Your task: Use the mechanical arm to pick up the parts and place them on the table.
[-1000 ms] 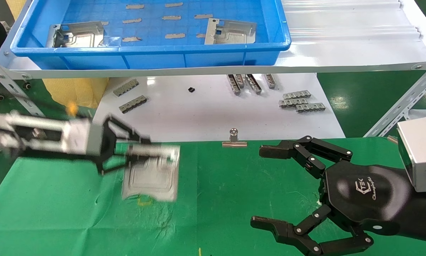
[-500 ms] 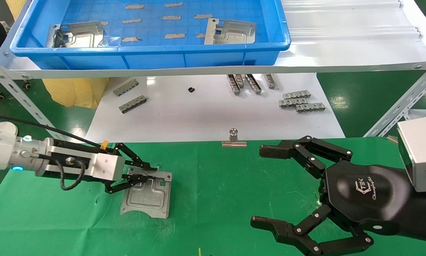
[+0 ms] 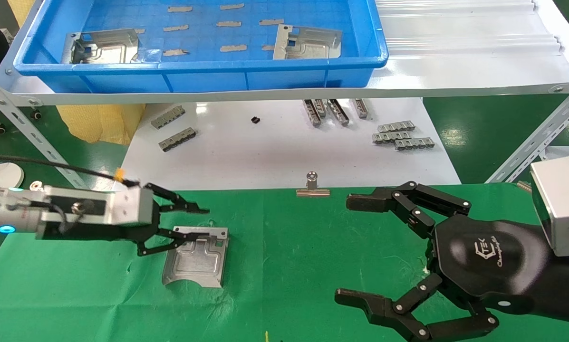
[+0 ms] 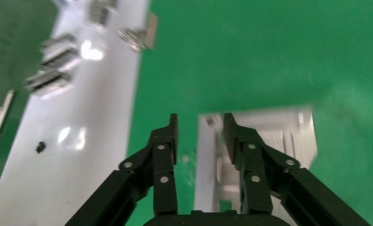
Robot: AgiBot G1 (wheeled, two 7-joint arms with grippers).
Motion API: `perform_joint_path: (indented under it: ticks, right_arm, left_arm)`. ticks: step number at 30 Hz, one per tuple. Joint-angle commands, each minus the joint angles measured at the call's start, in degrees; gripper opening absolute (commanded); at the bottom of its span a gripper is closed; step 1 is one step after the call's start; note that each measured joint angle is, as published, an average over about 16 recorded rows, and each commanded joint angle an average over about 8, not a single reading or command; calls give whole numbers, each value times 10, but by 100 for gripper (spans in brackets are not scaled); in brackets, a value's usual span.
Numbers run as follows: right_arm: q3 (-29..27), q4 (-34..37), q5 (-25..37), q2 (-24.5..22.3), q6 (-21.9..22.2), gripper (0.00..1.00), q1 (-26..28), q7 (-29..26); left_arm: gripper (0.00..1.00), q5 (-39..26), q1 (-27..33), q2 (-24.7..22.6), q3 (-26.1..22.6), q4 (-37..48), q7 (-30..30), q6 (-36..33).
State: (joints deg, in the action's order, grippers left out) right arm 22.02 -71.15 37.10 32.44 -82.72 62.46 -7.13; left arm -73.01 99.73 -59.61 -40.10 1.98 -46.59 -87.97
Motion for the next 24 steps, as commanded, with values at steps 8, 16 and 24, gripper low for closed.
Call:
perform_joint_path:
  ticks: [8, 16, 24]
  right_arm:
    - [0, 0, 0, 0, 0, 100, 0, 0]
    - [0, 0, 0, 0, 0, 100, 0, 0]
    - [0, 0, 0, 0, 0, 100, 0, 0]
  left_arm:
    - [100, 100, -47, 25, 75, 65, 110, -22]
    - [100, 114, -55, 27, 85, 72, 118, -21]
    - [100, 117, -67, 36, 88, 30, 135, -19]
